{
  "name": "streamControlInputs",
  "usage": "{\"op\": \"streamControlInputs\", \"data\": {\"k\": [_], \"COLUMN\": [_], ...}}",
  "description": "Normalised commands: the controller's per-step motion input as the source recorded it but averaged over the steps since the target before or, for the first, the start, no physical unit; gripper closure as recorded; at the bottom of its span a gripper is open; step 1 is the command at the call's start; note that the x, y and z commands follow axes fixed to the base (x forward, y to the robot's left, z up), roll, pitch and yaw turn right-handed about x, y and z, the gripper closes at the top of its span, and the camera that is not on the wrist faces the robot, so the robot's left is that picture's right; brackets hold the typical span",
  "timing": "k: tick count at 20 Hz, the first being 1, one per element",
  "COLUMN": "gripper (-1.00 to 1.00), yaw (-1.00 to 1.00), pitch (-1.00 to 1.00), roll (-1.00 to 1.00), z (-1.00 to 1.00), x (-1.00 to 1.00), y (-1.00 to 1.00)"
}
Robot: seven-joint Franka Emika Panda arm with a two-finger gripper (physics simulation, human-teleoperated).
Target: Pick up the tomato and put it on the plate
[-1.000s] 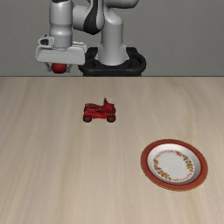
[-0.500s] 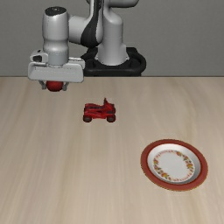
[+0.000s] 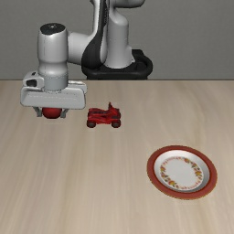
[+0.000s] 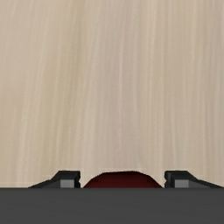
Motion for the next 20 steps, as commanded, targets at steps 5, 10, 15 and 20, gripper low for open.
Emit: {"op": "streamControlInputs", "data": {"k": [5,10,15,20], "gripper": [1.00,1.00,1.00,1.00], "yaw": [0.00,0.00,0.00,0.00], "pitch": [0.00,0.00,0.00,0.00], "roll": [0.00,0.00,0.00,0.00], "z": [0.00,0.00,0.00,0.00], "x": [1.00,0.60,0.00,0.00], "y": [0.00,0.40,1.00,1.00]}}
